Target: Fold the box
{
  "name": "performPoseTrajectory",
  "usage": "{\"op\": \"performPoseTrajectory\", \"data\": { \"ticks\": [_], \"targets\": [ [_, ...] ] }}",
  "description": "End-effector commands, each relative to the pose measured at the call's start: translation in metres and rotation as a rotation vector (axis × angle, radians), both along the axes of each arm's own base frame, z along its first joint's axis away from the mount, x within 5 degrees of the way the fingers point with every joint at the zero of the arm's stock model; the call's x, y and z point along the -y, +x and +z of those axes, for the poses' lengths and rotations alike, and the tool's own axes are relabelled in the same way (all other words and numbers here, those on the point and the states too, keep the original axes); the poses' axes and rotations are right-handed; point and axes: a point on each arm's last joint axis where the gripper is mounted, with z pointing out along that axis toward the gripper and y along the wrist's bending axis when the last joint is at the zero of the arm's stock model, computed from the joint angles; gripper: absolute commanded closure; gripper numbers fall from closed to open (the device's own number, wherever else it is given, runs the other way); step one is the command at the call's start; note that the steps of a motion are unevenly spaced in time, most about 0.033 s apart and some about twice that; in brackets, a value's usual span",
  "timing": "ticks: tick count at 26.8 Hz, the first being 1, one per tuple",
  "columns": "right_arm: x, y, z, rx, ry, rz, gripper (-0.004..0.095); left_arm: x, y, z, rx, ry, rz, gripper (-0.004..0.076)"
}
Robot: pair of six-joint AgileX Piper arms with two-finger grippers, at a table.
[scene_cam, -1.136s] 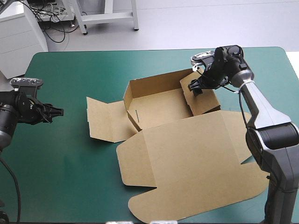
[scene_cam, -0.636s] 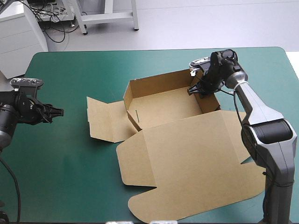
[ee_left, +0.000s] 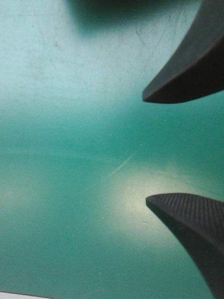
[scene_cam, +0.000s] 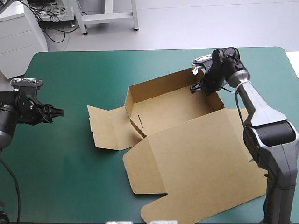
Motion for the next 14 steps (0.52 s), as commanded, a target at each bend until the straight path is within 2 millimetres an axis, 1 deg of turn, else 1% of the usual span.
{"op": "performPoseTrajectory", "data": {
  "ticks": [1, 3, 8, 11, 14],
  "targets": [
    [0.009, -0.020, 0.070, 0.163, 0.015, -0.011, 0.0930, 0.000, -0.002, 0.019, 0.107, 0.014, -0.012, 0.0316],
    [0.010, -0.027, 0.090, 0.214, 0.029, -0.016, 0.0930, 0.000, 0.000, 0.021, 0.134, 0.017, -0.015, 0.0316],
    [0.019, -0.039, 0.113, 0.270, 0.034, -0.029, 0.0930, 0.000, 0.000, 0.021, 0.143, 0.018, -0.016, 0.0316],
    [0.029, -0.049, 0.129, 0.309, 0.040, -0.049, 0.0930, 0.001, 0.001, 0.021, 0.148, 0.008, -0.016, 0.0316],
    [0.043, -0.058, 0.145, 0.344, 0.068, -0.080, 0.0930, 0.005, 0.002, 0.022, 0.175, -0.050, -0.014, 0.0316]
  ]
}}
